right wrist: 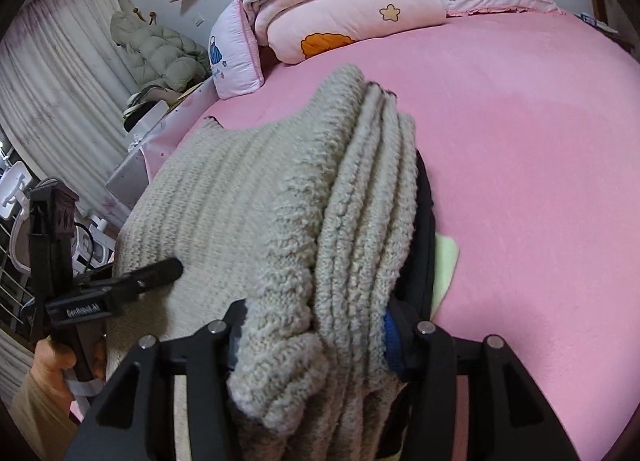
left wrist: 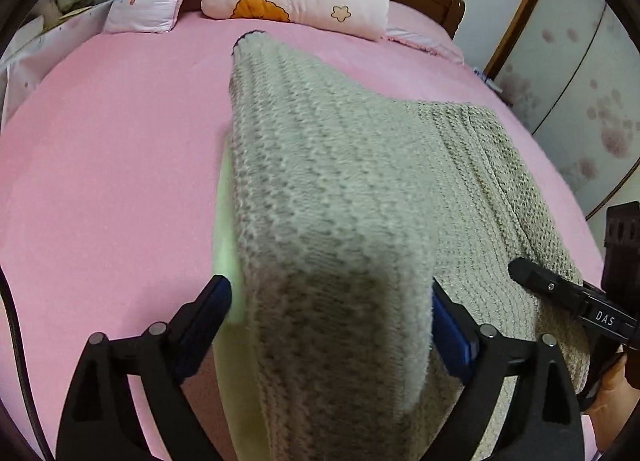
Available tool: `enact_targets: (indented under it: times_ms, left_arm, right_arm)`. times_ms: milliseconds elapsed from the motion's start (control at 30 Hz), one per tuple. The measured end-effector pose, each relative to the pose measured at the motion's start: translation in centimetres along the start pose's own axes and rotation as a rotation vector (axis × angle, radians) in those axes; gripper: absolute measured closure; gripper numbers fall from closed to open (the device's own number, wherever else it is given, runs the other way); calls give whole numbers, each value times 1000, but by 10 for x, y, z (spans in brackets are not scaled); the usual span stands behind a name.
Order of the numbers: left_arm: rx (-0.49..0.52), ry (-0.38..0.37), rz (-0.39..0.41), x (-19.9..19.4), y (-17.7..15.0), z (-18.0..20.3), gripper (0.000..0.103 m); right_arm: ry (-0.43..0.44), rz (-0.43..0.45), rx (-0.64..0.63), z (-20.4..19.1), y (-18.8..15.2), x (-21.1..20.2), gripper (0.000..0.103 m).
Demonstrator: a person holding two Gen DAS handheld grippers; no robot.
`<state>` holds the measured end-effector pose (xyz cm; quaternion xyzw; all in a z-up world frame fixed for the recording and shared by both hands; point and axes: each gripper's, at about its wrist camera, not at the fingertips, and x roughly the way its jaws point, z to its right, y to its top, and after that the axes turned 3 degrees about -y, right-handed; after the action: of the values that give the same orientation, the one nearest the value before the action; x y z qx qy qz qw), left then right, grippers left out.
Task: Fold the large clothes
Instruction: 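Lift the grasped end with both tools and fold it over the stack, then open both tools to release the folded end onto the stack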
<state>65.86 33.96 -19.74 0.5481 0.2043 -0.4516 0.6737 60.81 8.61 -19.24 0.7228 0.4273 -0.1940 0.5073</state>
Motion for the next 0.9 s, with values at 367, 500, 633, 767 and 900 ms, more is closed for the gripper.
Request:
enact_targets:
  times_ms: [367,500,633,767,900]
  left_arm:
    - [66,128,96,-23,-13,12,0]
    - [113,198,211,-64,-12,31,0]
    - [75,179,271,-91,0,36,1]
    - [46,102,246,-91,19,46,35]
    - [63,90,148,-66,20,49,67]
  right_arm:
    - [-122,29,-139,-9,2,-16,18]
    - [-170,89,-200,-18,2,-51,18]
    - [-135,173,-183,-23,15,-83,30]
    - [-108,146,-210,-43,27,-76,85]
    - [-82,80,-229,-62,25,-48,92]
